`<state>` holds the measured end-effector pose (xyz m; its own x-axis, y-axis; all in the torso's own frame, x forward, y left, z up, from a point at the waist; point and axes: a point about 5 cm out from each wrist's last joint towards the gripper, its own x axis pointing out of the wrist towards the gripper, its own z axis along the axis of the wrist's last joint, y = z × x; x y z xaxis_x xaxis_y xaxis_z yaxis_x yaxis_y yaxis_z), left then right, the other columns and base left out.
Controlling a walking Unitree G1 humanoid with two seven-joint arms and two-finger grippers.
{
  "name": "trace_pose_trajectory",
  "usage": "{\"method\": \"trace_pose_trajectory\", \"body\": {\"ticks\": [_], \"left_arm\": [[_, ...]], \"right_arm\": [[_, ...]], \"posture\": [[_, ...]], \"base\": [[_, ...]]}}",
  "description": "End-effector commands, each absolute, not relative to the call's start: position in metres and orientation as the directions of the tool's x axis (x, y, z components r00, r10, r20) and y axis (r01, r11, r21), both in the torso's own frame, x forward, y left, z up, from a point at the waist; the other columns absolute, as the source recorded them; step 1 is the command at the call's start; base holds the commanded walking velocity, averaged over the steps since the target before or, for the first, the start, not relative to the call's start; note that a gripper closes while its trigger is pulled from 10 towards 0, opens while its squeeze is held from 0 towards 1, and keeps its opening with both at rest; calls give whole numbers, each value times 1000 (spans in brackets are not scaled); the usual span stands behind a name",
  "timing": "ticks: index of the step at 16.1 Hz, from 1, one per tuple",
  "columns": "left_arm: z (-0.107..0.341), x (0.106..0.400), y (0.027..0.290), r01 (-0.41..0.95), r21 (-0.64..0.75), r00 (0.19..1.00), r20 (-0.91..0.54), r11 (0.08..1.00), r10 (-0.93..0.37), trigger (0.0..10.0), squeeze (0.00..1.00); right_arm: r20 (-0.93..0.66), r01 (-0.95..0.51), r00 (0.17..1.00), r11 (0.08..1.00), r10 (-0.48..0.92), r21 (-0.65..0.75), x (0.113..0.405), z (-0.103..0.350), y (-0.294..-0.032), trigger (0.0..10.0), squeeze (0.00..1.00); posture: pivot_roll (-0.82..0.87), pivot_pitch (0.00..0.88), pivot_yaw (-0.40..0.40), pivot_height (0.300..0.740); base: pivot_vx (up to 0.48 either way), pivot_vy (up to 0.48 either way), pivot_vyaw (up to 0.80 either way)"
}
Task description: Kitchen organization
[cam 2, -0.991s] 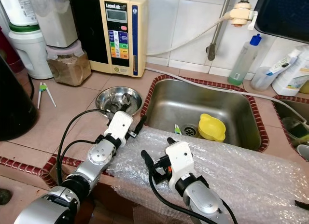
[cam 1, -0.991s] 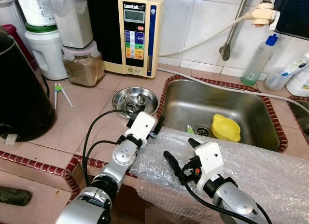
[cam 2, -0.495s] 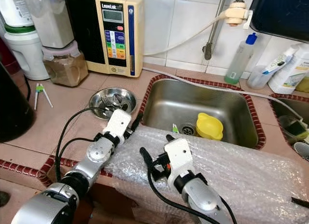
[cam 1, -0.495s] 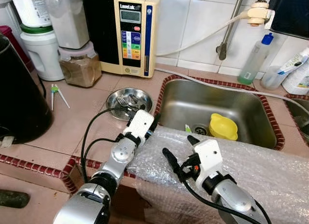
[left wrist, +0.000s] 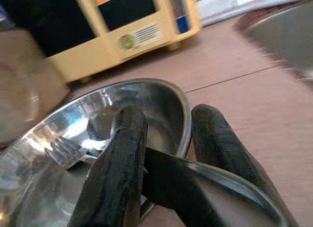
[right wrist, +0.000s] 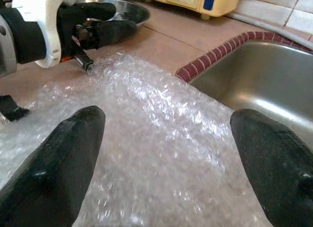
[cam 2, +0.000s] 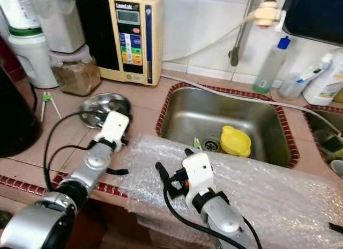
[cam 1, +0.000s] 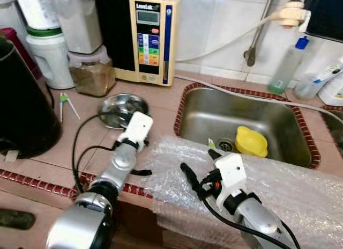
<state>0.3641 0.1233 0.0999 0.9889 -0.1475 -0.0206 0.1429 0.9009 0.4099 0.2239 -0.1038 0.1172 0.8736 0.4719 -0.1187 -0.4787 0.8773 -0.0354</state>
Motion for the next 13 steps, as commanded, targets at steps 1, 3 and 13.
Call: {"method": "trace_pose_trajectory", "body": {"ticks": [1,3,13], "left_arm": [[91,362,124,148,414,989,-74,898,-128,0,0],[94,364,125,132,422,991,-65,897,-115,0,0],[123,362,119,129,309,969,164,942,-186,0,0]], "right_arm": [[-117,-470,879,881,462,-52,225,118,-106,10000,0],[-117,-469,880,882,461,-52,225,117,-106,10000,0],[-107,-468,881,882,461,-58,230,118,-108,10000,0]], "posture": [[-4,0,-11,740],[-6,0,-9,740],[17,0,-11,740]], "base": [[0,0,0],[0,0,0],[0,0,0]]}}
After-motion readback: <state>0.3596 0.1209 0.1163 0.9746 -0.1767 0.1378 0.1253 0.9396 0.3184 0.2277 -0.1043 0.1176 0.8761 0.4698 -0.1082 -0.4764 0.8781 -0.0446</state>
